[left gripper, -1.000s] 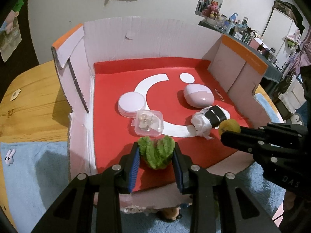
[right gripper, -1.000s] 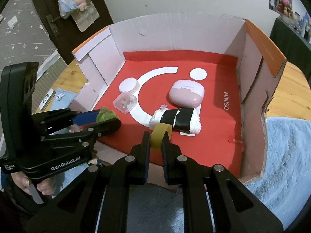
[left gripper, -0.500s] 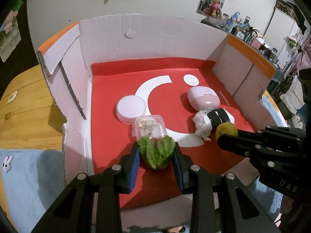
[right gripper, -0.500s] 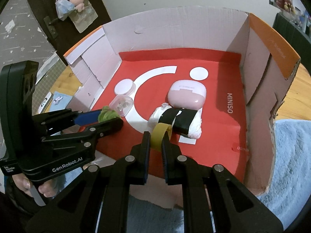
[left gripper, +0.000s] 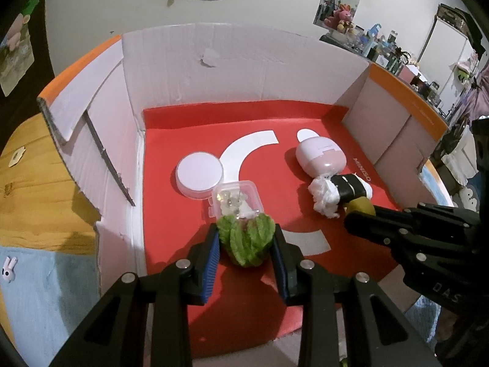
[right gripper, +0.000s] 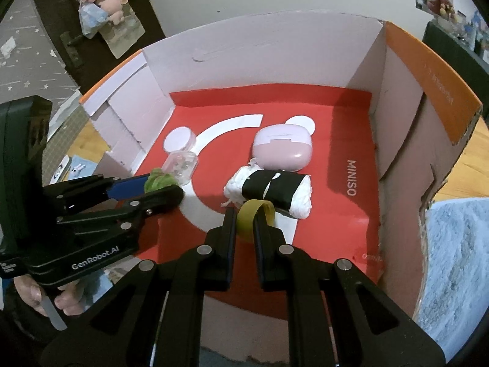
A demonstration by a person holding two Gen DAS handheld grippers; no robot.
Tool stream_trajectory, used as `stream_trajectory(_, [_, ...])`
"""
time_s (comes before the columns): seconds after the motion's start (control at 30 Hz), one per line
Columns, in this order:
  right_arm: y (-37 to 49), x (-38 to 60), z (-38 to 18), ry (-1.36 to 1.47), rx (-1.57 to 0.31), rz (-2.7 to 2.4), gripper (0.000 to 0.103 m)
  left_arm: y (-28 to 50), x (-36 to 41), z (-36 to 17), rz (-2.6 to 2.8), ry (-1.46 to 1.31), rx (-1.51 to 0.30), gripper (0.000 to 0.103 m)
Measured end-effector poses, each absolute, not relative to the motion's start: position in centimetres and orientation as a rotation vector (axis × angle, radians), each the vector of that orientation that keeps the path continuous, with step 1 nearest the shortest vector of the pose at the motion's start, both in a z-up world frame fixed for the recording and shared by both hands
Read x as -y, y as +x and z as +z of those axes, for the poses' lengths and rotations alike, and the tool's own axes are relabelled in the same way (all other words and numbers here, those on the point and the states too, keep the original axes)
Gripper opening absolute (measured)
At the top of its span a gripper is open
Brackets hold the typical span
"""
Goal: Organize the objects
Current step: 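Lift the green piece and yellow cap and carry them into the box, then lower the green piece and yellow cap onto the red floor and open both grippers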
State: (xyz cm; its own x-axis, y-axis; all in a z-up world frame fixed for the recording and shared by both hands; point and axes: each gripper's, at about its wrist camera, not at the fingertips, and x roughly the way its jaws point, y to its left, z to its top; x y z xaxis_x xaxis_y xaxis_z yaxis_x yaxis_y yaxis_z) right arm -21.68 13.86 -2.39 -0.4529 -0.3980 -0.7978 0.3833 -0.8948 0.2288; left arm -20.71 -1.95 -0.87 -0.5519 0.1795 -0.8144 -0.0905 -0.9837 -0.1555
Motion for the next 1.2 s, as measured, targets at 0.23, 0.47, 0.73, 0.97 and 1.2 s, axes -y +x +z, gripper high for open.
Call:
stream_trajectory(0.23, [-22.4,-14.0,-2.7,1.301,0.024,-2.355,0.011,-21.0,2.0,-0.9,2.640,-1.397,0.141,0.033])
stream_trajectory(0.47, [-22.1,-14.0,-2.6,1.298,0.022,-2.351,0.011,-21.0,2.0,-0.9,2.640,-1.398,0.141,0.034])
stream_trajectory(0.73, [-21.8,-13.7,-2.5,1.292,0.003,-2.342,0.012,-21.1,1.9,-1.0,2.649,-1.396,0.130,0.034])
stream_trajectory(0.97, [-21.6,-13.7,-2.4,1.286,-0.009,-2.346,0.013,-20.9,1.8,-1.0,2.655,-1.397,0.122,0.036])
stream_trajectory(1.2, [-21.2,-13.8,-2.0,1.267,-0.018,-2.355,0.070,-20.7,1.5,-1.1,2.660,-1.391,0.106,0.043])
